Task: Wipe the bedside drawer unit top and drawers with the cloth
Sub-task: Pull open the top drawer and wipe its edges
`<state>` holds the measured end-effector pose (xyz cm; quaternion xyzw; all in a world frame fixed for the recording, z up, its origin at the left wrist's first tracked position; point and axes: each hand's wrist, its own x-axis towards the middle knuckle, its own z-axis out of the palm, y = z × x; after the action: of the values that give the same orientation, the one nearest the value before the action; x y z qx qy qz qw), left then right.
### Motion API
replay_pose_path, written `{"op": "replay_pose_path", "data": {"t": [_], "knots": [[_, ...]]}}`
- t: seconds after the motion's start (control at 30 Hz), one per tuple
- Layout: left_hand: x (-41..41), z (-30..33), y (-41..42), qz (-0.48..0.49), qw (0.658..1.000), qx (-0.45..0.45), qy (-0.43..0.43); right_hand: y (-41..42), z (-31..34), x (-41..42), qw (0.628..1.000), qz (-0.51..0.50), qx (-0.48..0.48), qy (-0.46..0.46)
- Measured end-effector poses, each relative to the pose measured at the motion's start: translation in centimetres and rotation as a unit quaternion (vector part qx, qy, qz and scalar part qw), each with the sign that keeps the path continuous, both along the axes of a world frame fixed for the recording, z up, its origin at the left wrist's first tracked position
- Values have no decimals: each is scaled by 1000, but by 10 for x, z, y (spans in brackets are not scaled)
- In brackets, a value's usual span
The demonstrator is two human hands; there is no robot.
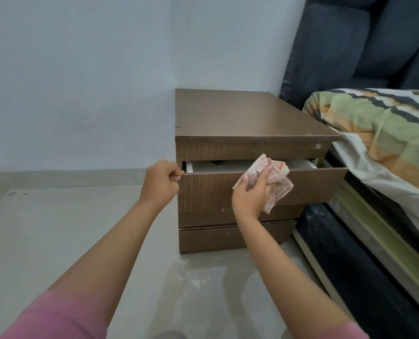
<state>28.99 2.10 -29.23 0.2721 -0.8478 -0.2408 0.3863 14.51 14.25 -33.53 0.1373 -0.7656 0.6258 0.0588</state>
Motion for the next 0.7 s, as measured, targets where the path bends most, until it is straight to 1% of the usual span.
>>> {"op": "replay_pose_path", "data": {"t": [0.1, 0.23, 0.33, 0.43, 0.6, 0.7], "knots": [[-1, 0, 0, 6, 1000, -12, -2, 8, 5, -15, 999, -5, 21, -29], [-1, 2, 5, 26, 1000, -12, -12, 32, 6, -45, 998, -15, 17, -60], [-3, 2, 9, 48, 999, -18, -13, 54, 5, -86, 997, -13, -3, -76], [-7, 1, 13, 79, 996, -35, -10, 76, 6, -122, 997, 4, -22, -73], [-12, -3, 21, 119, 991, -60, -2, 103, 4, -161, 997, 2, -25, -78], [-13, -3, 22, 139, 988, -69, -10, 117, 8, -178, 994, 19, -62, -84]]}}
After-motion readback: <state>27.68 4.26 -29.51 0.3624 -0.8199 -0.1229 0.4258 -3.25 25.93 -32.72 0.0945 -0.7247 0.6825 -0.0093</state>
